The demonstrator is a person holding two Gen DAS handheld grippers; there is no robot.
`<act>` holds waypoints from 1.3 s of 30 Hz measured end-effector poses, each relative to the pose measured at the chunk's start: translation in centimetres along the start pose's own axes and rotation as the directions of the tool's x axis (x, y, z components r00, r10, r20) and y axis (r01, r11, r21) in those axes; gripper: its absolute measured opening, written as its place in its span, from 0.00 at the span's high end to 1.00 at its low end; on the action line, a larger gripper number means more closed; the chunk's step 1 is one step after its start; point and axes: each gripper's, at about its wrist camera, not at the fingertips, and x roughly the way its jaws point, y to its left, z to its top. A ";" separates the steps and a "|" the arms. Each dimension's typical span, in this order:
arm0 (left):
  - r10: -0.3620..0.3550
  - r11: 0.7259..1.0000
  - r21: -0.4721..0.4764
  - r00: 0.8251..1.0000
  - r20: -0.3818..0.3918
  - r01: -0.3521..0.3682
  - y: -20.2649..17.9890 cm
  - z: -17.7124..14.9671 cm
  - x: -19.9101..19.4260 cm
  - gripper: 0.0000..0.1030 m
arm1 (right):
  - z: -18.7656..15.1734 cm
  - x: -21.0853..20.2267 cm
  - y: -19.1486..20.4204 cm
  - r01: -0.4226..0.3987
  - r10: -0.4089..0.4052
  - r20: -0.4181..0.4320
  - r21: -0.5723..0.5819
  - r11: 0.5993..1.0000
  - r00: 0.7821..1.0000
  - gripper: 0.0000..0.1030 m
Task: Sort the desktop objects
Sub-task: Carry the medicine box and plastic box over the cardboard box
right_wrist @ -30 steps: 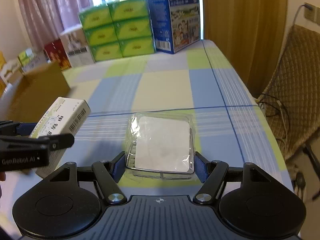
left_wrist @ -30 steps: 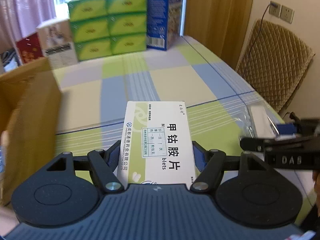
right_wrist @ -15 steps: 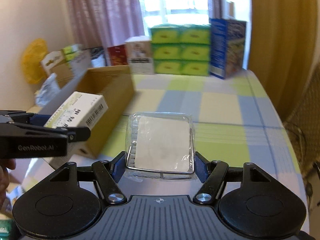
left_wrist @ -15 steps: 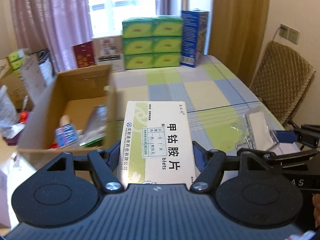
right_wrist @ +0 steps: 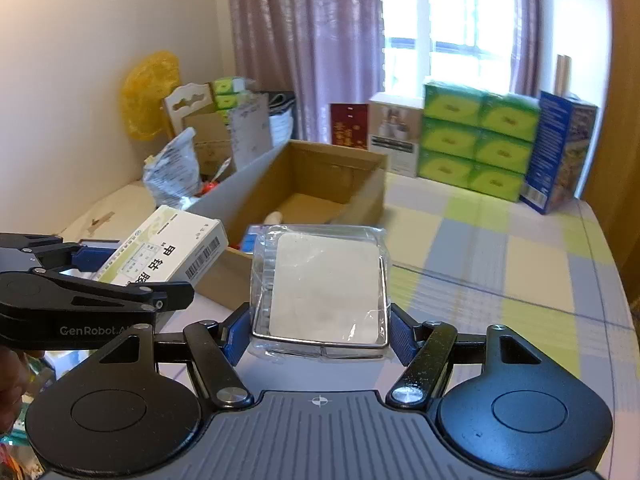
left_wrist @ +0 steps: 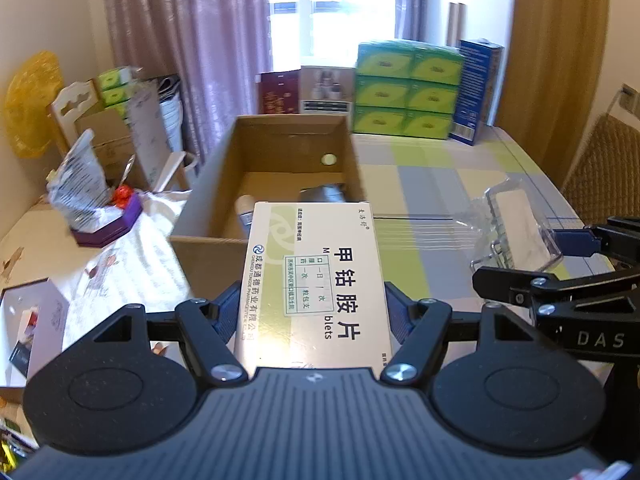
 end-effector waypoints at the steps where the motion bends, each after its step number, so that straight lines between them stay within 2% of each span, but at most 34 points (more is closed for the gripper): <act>1: 0.006 1.000 -0.007 1.000 -0.001 -0.006 0.5 -0.1 -0.1 0.35 | 0.1 0.3 0.3 -0.005 0.005 -0.001 -0.006 1.000 1.000 0.36; 9: 0.044 0.998 -0.036 0.999 -0.012 -0.044 3.3 -0.9 -0.5 0.35 | 0.6 2.2 2.3 -0.036 0.036 -0.013 -0.034 0.999 0.999 0.36; 19: 0.049 0.998 -0.028 0.999 -0.016 -0.050 4.5 -0.3 -0.2 0.35 | 1.6 3.6 2.5 -0.037 0.037 -0.011 -0.042 0.998 0.999 0.36; 27: 0.042 0.999 -0.017 0.999 -0.007 -0.042 5.6 2.1 1.0 0.35 | 3.7 5.9 2.6 -0.035 0.034 -0.014 -0.055 0.998 0.999 0.36; 39: 0.022 1.000 0.022 1.000 -0.008 -0.021 6.8 6.7 5.0 0.35 | 7.3 10.0 2.2 -0.022 0.019 -0.033 -0.063 0.998 0.999 0.36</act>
